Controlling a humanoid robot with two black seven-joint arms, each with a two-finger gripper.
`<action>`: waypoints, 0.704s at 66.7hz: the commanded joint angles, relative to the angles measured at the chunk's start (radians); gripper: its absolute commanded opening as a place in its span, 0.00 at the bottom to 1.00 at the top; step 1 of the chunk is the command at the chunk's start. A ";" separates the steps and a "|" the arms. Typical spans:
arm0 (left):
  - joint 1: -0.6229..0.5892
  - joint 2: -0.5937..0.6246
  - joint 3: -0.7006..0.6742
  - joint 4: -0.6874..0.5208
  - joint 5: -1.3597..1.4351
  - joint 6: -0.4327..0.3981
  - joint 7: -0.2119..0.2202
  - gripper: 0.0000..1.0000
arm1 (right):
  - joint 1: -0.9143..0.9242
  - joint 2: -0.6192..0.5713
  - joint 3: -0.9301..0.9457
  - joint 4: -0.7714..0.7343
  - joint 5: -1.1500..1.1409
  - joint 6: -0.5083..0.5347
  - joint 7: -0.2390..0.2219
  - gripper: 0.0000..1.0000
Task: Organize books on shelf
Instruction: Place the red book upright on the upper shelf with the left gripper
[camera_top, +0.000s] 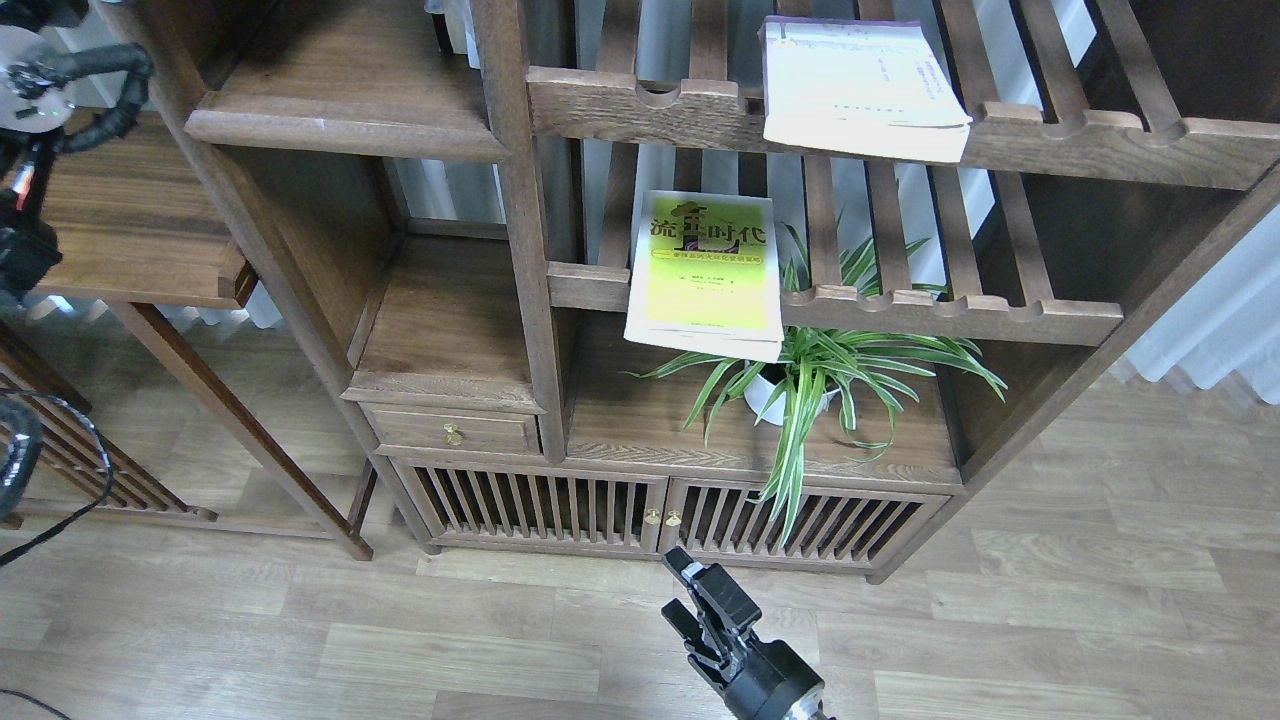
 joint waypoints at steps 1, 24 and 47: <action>-0.096 -0.015 0.056 0.123 -0.001 -0.008 -0.001 0.07 | 0.002 0.000 0.000 0.004 0.000 0.000 0.000 1.00; -0.255 -0.078 0.239 0.406 -0.139 -0.054 -0.002 0.09 | 0.000 0.000 0.000 0.015 0.000 0.000 0.000 1.00; -0.229 -0.141 0.249 0.450 -0.146 -0.069 -0.073 0.08 | 0.000 0.000 0.001 0.024 0.001 0.000 0.000 1.00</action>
